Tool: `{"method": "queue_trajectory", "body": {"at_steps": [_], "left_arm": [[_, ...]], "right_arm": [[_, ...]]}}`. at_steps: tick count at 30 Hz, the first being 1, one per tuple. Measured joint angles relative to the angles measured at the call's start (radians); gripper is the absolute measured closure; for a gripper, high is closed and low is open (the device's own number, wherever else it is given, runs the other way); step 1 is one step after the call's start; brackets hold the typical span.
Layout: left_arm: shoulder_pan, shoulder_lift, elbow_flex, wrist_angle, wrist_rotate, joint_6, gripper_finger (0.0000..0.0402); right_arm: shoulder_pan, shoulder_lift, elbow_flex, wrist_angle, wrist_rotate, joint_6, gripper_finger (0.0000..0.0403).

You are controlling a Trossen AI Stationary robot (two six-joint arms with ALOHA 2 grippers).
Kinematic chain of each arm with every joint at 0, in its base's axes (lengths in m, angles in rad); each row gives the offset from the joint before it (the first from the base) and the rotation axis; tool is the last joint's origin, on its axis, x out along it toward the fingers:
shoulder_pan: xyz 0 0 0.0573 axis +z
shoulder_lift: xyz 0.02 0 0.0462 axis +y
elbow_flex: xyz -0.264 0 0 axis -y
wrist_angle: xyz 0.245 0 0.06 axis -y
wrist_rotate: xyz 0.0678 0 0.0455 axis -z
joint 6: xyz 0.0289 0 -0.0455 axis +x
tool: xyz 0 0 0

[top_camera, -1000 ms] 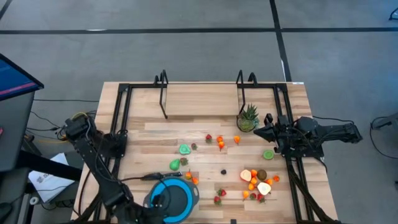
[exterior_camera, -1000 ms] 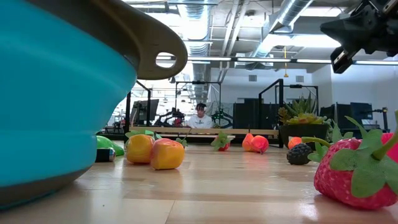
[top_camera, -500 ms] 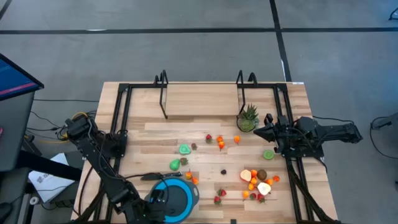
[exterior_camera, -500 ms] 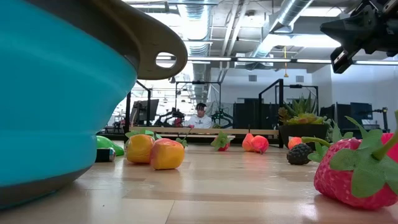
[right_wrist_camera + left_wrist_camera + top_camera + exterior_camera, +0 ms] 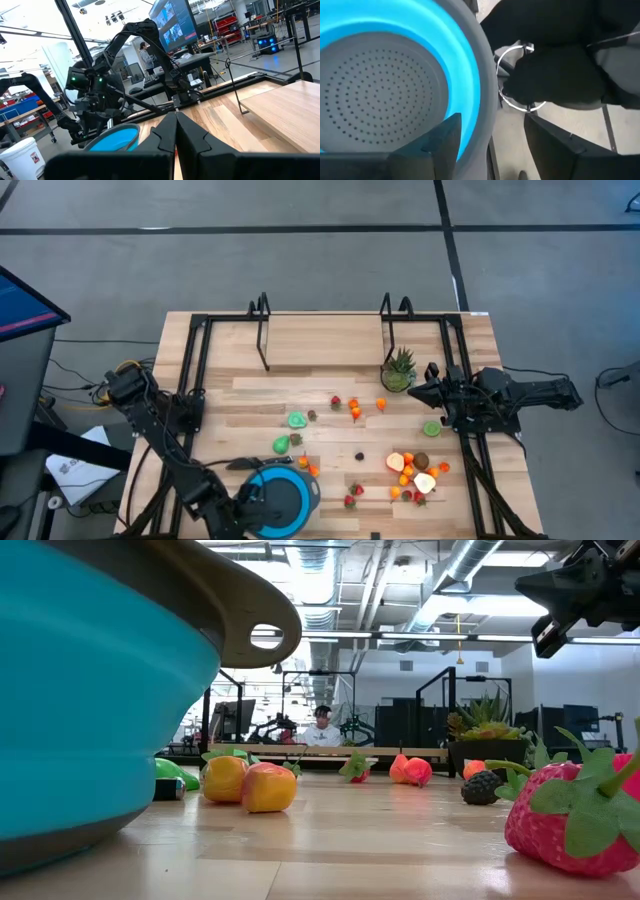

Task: Pick & Place Fruit
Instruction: Put the basket on the shelf

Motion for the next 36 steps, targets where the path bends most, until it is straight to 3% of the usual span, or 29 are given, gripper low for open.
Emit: {"method": "queue_trajectory", "body": {"at_steps": [27, 36], "left_arm": [[-0.005, 0.000, -0.140, 0.118, 0.007, -0.049, 0.0260], [-0.005, -0.001, -0.140, 0.140, 0.000, -0.045, 0.0332]], "right_arm": [[0.000, 0.000, 0.000, 0.000, 0.000, 0.003, 0.0403], [0.000, 0.000, 0.000, 0.000, 0.000, 0.002, 0.0403]]}}
